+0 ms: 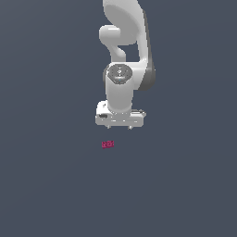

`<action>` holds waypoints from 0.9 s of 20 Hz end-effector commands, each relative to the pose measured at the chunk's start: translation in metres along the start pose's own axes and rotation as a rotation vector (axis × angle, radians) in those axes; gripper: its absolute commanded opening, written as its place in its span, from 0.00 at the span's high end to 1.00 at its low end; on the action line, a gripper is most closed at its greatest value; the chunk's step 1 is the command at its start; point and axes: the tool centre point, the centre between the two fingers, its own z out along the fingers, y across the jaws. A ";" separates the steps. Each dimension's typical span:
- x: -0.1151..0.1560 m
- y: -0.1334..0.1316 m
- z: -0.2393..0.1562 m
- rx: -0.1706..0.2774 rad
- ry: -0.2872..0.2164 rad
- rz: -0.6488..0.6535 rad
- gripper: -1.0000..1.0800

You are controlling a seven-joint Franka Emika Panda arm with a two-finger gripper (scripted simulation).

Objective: Pick up the object and move it to a goal position.

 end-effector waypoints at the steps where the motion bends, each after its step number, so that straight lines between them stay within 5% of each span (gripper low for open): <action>1: 0.000 0.000 0.000 0.000 0.000 0.000 0.04; 18: 0.014 -0.008 -0.024 0.029 0.051 0.015 0.04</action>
